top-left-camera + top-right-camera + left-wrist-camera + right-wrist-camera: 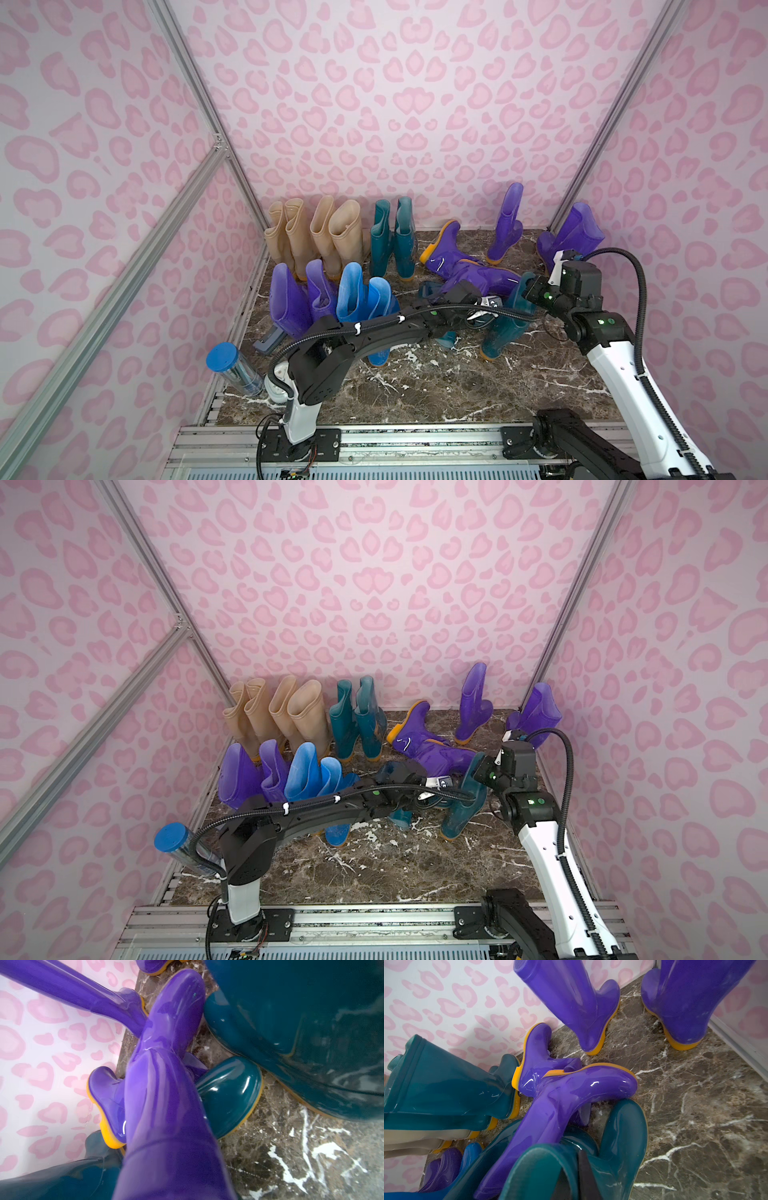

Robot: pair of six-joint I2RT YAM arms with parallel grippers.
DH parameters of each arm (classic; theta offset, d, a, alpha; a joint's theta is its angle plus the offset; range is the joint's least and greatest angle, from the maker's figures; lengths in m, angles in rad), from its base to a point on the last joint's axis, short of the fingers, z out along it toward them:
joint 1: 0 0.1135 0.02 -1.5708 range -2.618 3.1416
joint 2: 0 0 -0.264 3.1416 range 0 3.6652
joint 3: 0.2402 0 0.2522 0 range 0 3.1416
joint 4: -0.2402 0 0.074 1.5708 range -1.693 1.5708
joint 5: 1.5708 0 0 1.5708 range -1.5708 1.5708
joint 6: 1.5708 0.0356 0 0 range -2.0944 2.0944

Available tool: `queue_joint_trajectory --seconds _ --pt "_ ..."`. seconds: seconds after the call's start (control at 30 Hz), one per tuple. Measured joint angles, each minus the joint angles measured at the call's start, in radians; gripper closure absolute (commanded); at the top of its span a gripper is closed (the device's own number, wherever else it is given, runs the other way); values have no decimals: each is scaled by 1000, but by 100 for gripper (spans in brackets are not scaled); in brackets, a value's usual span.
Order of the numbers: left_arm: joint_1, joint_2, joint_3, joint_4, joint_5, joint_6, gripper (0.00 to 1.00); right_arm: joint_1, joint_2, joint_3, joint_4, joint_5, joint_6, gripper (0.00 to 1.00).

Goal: Match and arrange rain boots in pairs
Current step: Pick up the rain boot from the rain pile shoes, then place the rain boot at the center of the board.

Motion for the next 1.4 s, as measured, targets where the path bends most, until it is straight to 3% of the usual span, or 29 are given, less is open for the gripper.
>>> queue_joint_trajectory --seconds 0.13,0.37,0.67,0.7,0.73,0.77,1.0,1.2,1.4 --pt "22 -7 115 -113 22 -42 98 -9 -20 8 -8 29 -7 100" --pt "38 46 445 -391 31 -152 98 -26 -100 45 -48 147 -7 100" --pt "42 177 801 -640 26 -265 98 -241 -97 -28 -50 119 -45 100" --pt "43 182 823 -661 23 -275 98 -247 -101 -34 -45 109 -48 92" --pt "44 186 841 -681 23 -285 98 -253 -103 -36 -43 103 -49 77" --pt "44 192 869 -708 22 -299 98 -260 -104 -35 -43 95 -48 70" --pt "51 197 984 -817 43 -399 98 -266 -87 40 -44 99 -63 38" --pt "49 169 1003 -893 134 -504 98 -232 -113 118 -45 91 -71 34" --pt "50 110 1033 -936 203 -586 98 -85 -121 224 -51 113 -69 34"
